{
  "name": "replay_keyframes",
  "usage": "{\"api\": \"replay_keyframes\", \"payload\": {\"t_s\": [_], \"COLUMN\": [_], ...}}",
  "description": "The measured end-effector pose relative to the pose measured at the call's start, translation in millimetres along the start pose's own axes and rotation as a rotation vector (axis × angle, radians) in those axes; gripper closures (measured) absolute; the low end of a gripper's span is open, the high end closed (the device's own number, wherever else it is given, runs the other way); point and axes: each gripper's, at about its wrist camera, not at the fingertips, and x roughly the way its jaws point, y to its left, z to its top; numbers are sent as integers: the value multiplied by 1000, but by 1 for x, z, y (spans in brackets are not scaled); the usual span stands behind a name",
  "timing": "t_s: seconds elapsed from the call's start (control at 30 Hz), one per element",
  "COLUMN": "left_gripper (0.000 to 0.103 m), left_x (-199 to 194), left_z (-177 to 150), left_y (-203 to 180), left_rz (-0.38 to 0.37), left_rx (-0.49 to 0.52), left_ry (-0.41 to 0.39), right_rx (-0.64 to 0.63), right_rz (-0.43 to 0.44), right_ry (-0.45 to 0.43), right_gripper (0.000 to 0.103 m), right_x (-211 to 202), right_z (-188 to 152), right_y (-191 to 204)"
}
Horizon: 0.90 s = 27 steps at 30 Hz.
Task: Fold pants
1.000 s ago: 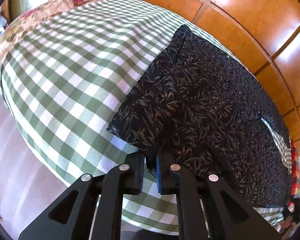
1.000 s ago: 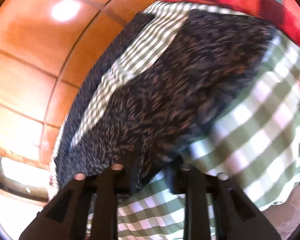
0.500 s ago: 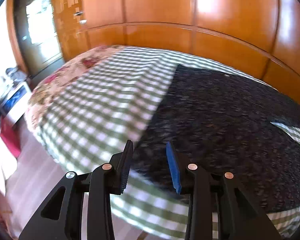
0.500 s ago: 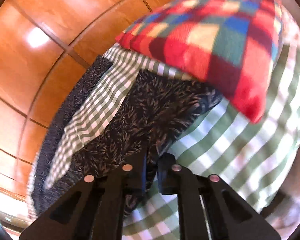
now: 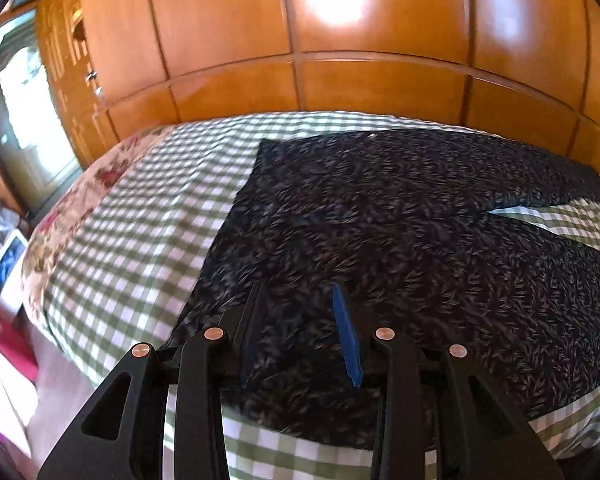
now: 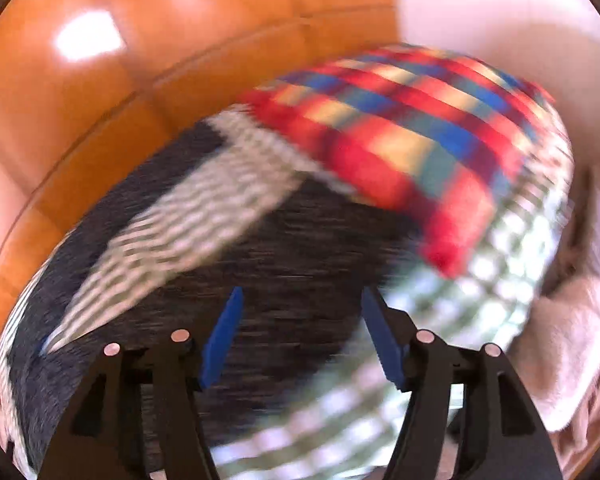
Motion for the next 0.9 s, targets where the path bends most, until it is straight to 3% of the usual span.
{"api": "replay_keyframes", "payload": {"t_s": [0.2,0.43,0.6,0.9], "left_gripper": [69,69,69,69], "left_x": [2,11,21,48], "left_z": [8,11,11,19], "left_y": [-22,-35,-41,-48], "left_rz": [-32,-48,-54,-58], "left_rx": [59,98,117,147], "left_ry": [-14,-2,14,67], "right_rx": [-237,-372,-419,-445], "right_rz": [268,442,467,457], "right_ry": [100,226,267,265], "right_gripper": [37,37,37,36], "right_x": [26,72,83,102], "right_z": [-27,-74,-99,-115], "right_y": [137,251,283,274]}}
